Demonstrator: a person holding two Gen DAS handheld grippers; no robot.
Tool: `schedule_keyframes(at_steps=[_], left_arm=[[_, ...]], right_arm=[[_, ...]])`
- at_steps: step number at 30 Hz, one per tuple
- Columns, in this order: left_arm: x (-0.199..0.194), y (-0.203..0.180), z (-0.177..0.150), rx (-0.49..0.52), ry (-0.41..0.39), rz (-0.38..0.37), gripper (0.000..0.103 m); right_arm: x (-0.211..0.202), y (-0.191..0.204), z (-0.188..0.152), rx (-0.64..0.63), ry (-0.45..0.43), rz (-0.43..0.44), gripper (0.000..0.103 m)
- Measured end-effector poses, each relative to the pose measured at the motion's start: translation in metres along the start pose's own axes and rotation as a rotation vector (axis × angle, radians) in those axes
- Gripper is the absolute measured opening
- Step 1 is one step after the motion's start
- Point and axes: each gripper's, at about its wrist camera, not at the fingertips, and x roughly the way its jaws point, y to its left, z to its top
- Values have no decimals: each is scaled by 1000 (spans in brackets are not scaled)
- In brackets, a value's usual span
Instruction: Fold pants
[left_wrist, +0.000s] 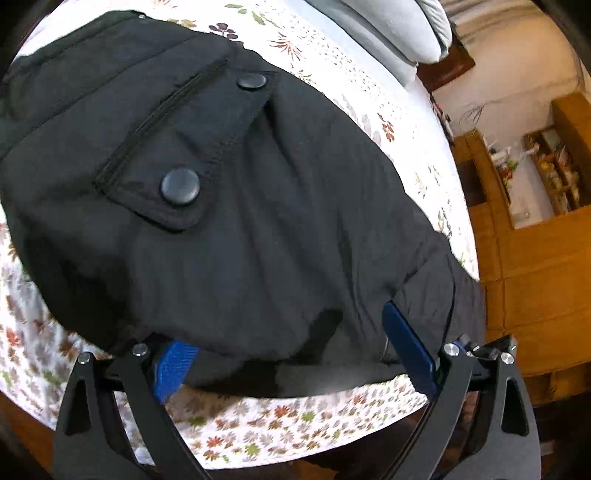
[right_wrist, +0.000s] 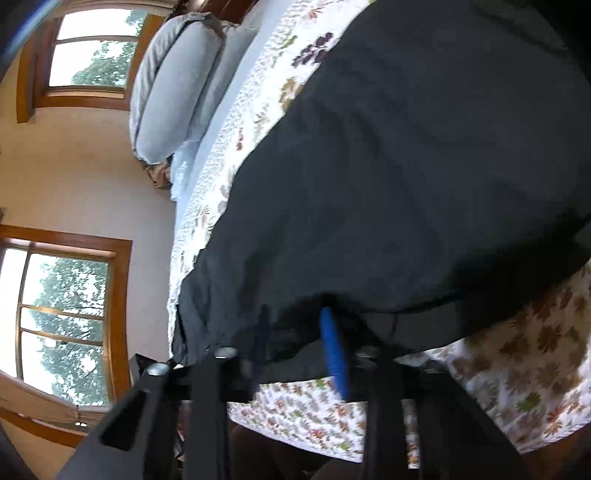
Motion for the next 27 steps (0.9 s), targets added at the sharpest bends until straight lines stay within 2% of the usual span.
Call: schedule_keyframes(at_steps=[1,3,5,7,10,13,14,16,17,18,19,21,24,27], left_arm=[[0,4,0,-25,-10,-20,93],[-2,8,-3,-33,-12,-20,86],[-6,8,-9,11,-7,23,65],[-13,17,-16,0,-1,11,55],[-21,27,-26,-7,-2,6,50],[-26,27,-32,18,-2,15,51],[-27,25,-32,26,-4,14,58],[-28,23,-32,23,-9,-10,70],[-28,21,-30,13,-18,-19,72],[-27,19,-28,10,-21,-25,72],[-24,15,-25,10,-21,-44,72],[-16,9,-19,3,-19,-56,82],[-2,8,-13,-24,-6,-42,83],[2,6,-7,-57,-27,-68,85]], right_arm=[[1,-2,-1,4,6,-3,8],[-2,-4,-5,-9,11,-7,4],[-8,-3,-10,-37,16,-16,2],[-15,0,-15,-63,18,-14,0],[-25,3,-20,-95,15,-38,0],[-33,-2,-22,-87,19,-42,0],[-32,-1,-22,-91,30,-12,1],[-28,6,-25,-80,42,46,15],[-23,12,-28,-84,59,83,23],[-17,20,-30,-90,79,102,49],[-11,27,-32,-104,83,104,57],[1,40,-33,-137,88,86,57],[18,36,-28,-81,94,67,55],[33,27,-24,-6,104,71,54]])
